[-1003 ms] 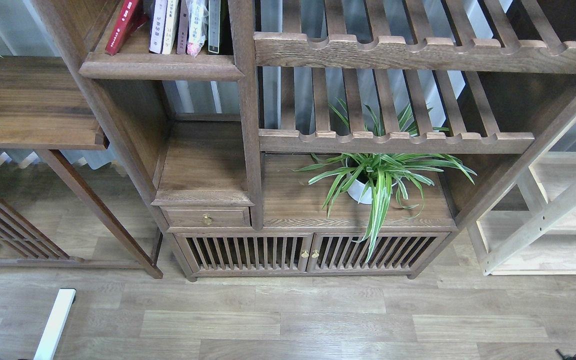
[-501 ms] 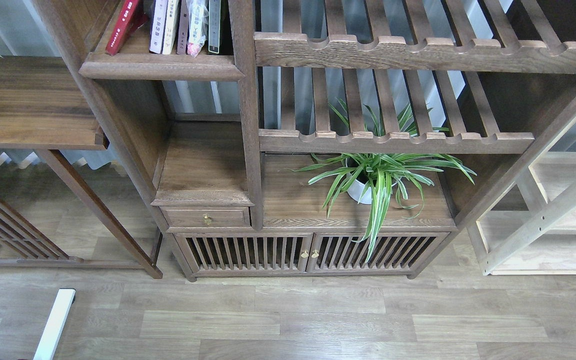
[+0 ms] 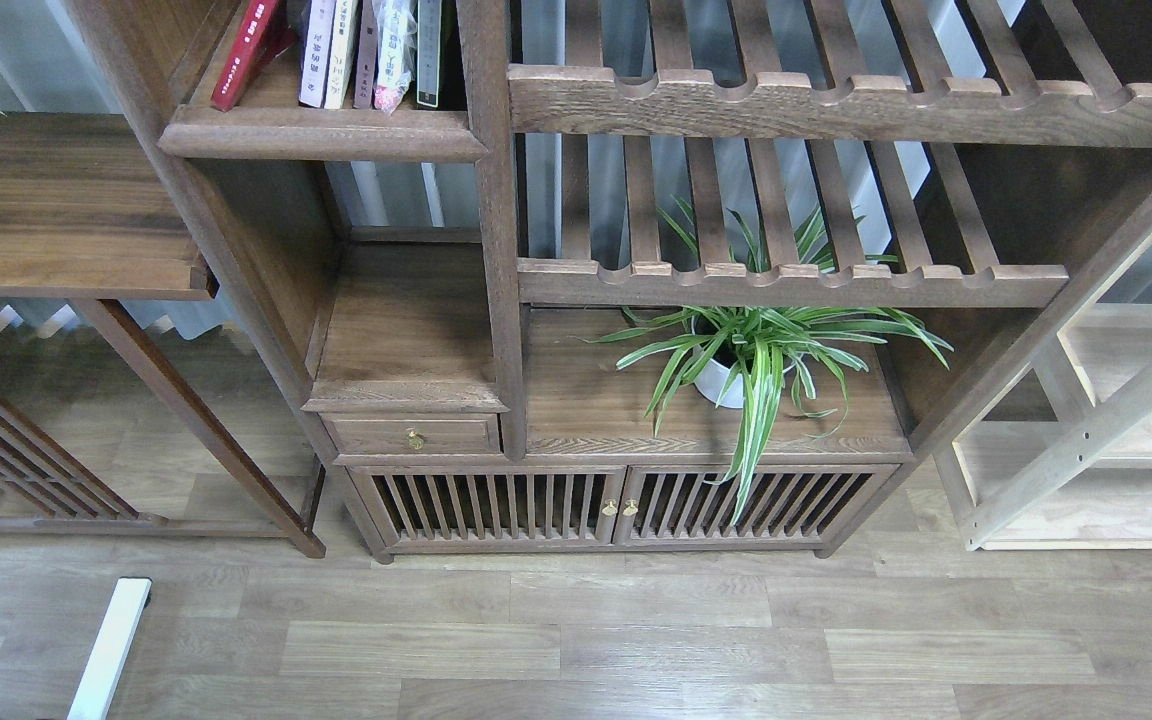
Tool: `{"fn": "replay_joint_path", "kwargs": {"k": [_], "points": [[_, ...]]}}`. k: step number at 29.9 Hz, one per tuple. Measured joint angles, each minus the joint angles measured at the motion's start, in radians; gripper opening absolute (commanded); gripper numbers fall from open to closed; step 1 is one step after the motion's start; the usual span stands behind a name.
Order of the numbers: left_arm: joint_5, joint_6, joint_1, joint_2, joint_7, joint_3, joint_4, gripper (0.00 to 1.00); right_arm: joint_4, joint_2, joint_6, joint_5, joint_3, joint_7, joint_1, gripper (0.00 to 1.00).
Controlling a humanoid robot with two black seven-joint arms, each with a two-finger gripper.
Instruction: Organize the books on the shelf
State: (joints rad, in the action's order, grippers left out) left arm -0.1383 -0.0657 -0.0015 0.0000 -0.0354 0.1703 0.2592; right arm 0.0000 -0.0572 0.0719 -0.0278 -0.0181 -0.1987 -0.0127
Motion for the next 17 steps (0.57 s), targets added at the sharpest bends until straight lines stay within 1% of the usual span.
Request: {"fn": "replay_joint_path", "kwargs": {"k": [3, 8, 13, 17], "points": [[-0.001, 0.000, 0.000, 0.000, -0.021, -0.006, 0.000, 0.97, 0.000, 0.002, -0.013, -0.001, 0.001, 0.015, -0.009, 0.99], [-0.002, 0.010, -0.001, 0.000, -0.024, -0.028, 0.002, 0.99, 0.000, 0.005, -0.004, 0.008, 0.011, 0.011, -0.010, 1.00], [0.001, 0.014, 0.000, 0.000, -0.026, -0.030, 0.002, 0.99, 0.000, 0.051, -0.003, 0.010, 0.013, 0.010, -0.002, 1.00], [0.002, 0.015, -0.005, 0.000, -0.024, -0.030, 0.002, 0.99, 0.000, 0.057, -0.001, 0.011, 0.013, 0.010, 0.009, 1.00]]}}
